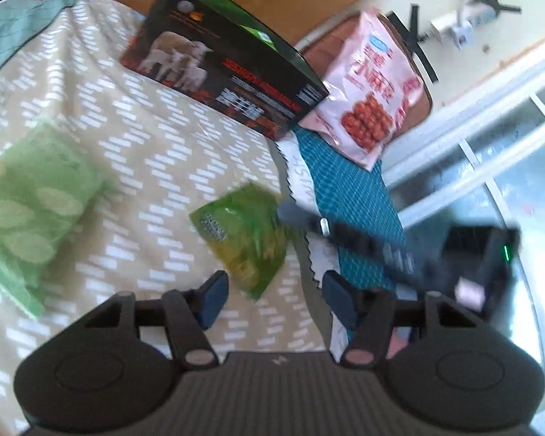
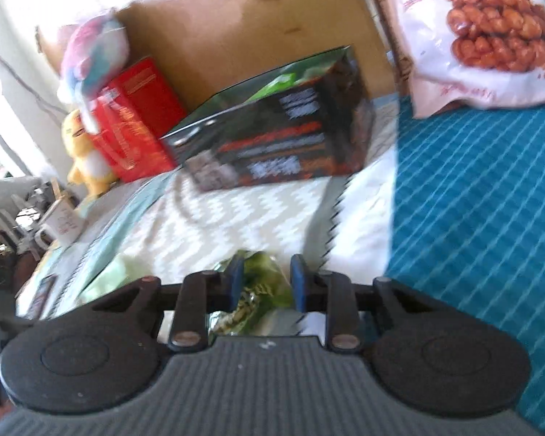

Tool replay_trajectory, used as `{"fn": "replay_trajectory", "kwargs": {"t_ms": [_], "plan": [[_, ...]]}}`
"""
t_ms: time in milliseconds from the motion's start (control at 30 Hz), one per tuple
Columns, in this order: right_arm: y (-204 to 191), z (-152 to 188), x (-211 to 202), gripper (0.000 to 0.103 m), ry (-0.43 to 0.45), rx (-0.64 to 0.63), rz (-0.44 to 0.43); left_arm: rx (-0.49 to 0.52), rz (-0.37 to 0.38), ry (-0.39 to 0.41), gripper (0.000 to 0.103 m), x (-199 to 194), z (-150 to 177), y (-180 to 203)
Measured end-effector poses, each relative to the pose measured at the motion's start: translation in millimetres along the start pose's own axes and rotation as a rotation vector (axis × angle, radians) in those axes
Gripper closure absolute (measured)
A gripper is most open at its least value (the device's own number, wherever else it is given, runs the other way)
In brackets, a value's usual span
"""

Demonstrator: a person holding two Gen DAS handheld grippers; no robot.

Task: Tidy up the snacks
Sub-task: 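Lower the right gripper onto the yellow-green wrapped bag and grasp it, then lift the yellow-green bag into the black tin and open the right gripper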

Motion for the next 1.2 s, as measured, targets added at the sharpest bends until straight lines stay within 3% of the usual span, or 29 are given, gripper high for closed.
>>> {"fn": "replay_trajectory", "kwargs": {"t_ms": [100, 200, 333, 433, 500, 533, 567, 633, 667, 800, 933, 1000, 1033, 1067, 1100, 1200], "plan": [[-20, 20, -8, 0.069, -0.003, -0.032, -0.037, -0.014, -0.023, 0.03, 0.044, -9, -3, -9], [-34, 35, -19, 0.066, 0.022, -0.136, -0.018, -0.039, -0.016, 0.035, 0.038, -18, -6, -17], [-43, 42, -19, 0.038, 0.037, -0.207, -0.016, -0.036, -0.002, 0.021, 0.032, -14, -10, -17], [-51, 45, -10, 0.036, 0.036, -0.264, -0.009, 0.011, -0.012, 0.034, 0.029, -3, -15, -8], [-56, 46, -5, 0.048, 0.04, -0.296, 0.021, 0.033, -0.029, 0.051, 0.031, 2, -16, -3], [-54, 47, -9, 0.065, 0.044, -0.302, 0.034, 0.032, -0.03, 0.062, 0.032, 4, -17, -2], [-54, 47, -8, 0.067, 0.044, -0.301, 0.038, 0.026, -0.013, 0.068, 0.044, 5, -18, 0], [-53, 46, -9, 0.071, 0.062, -0.294, 0.04, -0.007, 0.068, 0.036, 0.055, 9, -20, 2], [-54, 46, -10, 0.078, 0.072, -0.292, 0.03, -0.01, 0.066, 0.041, 0.055, 10, -20, 4], [-51, 42, -10, 0.079, 0.112, -0.254, 0.025, 0.047, 0.031, 0.061, 0.055, 13, -24, 10], [-34, 32, -10, 0.08, 0.105, -0.1, -0.043, 0.007, 0.062, 0.051, 0.055, 9, -30, 3], [-21, 27, -12, 0.08, 0.105, -0.002, -0.08, -0.006, 0.062, 0.079, 0.052, 1, -34, -3], [-13, 24, -13, 0.08, 0.107, 0.051, -0.097, -0.012, 0.059, 0.093, 0.045, -4, -36, -6], [-6, 23, -14, 0.08, 0.11, 0.102, -0.12, -0.025, 0.057, 0.102, 0.03, -8, -38, -9], [-1, 22, -16, 0.08, 0.117, 0.144, -0.144, -0.038, 0.056, 0.108, 0.024, -10, -39, -11], [11, 18, -20, 0.08, 0.141, 0.265, -0.229, -0.052, 0.087, 0.109, 0.023, -14, -42, -9]]}}
Point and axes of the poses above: each gripper's, at about its wrist camera, not at the fingertips, and x roughly the way its jaws point, y to its right, z to its underside, the point moved 4 cm from there along x, roughly the way its jaws point, and after that the axes turned 3 degrees about y, right-handed, at the moved point
